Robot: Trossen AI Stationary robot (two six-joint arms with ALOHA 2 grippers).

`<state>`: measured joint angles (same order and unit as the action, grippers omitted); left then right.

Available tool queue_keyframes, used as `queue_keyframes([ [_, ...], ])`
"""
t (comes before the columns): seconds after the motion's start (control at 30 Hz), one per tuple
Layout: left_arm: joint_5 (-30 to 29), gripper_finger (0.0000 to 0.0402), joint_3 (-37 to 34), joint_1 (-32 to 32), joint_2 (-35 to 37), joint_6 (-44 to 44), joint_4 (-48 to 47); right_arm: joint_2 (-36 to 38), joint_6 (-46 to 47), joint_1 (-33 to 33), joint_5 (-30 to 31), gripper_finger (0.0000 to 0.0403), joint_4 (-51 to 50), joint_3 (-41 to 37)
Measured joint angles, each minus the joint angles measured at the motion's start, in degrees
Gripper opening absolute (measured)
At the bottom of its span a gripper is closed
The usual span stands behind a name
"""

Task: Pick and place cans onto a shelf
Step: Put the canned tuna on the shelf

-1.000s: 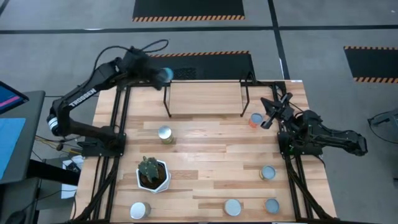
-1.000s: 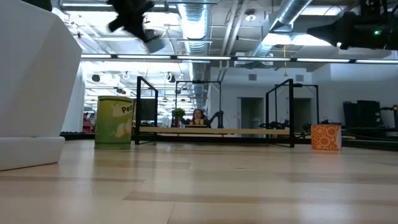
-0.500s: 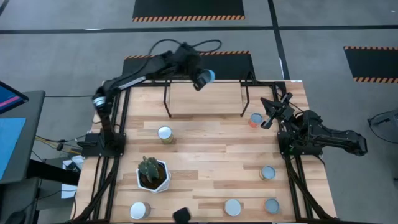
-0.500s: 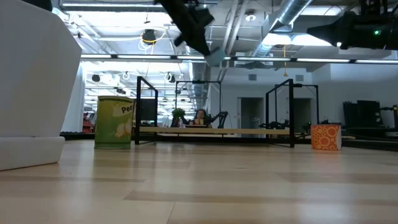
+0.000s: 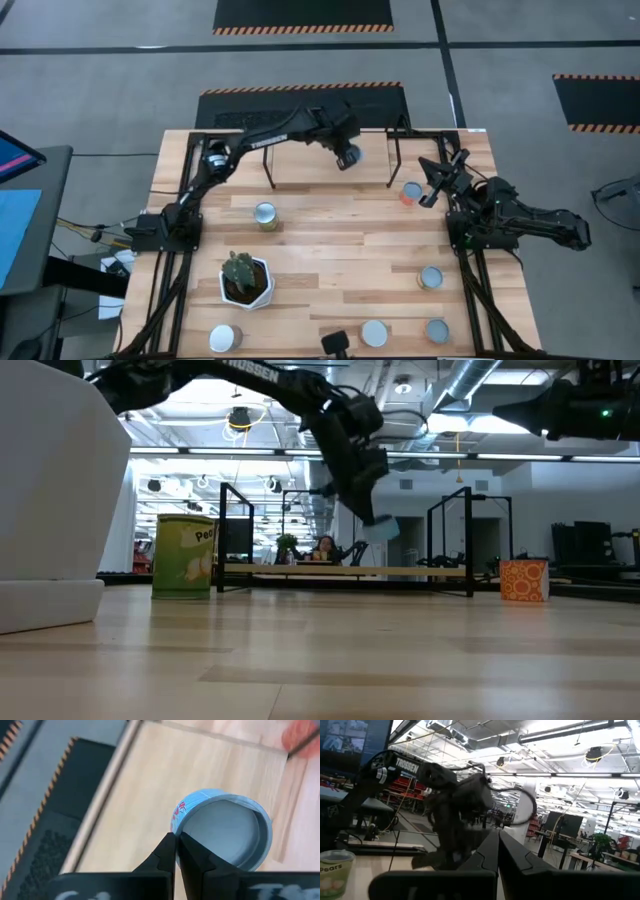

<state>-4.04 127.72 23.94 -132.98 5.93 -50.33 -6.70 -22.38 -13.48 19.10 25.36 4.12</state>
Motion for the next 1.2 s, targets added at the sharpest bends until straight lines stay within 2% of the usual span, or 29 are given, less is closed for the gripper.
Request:
queue_keyframes([
  [0.23, 2.2, 0.0000, 0.0, -1.4, -2.4, -1.1, -0.6, 0.0, 0.8, 0.0, 0.0, 0.0024, -1.8, 0.0],
  [0.73, 0.3, 0.0002, 0.1, -3.5, -3.6, -1.2, 0.4, 0.0, 3.0, 0.0, 0.1, 0.0024, -3.1, 0.0],
  [1.2, -1.0, 0.0063, 0.1, -2.8, -3.9, 0.3, 3.6, 0.0, 3.0, 0.0, 0.2, 0.0024, -3.1, 0.0],
])
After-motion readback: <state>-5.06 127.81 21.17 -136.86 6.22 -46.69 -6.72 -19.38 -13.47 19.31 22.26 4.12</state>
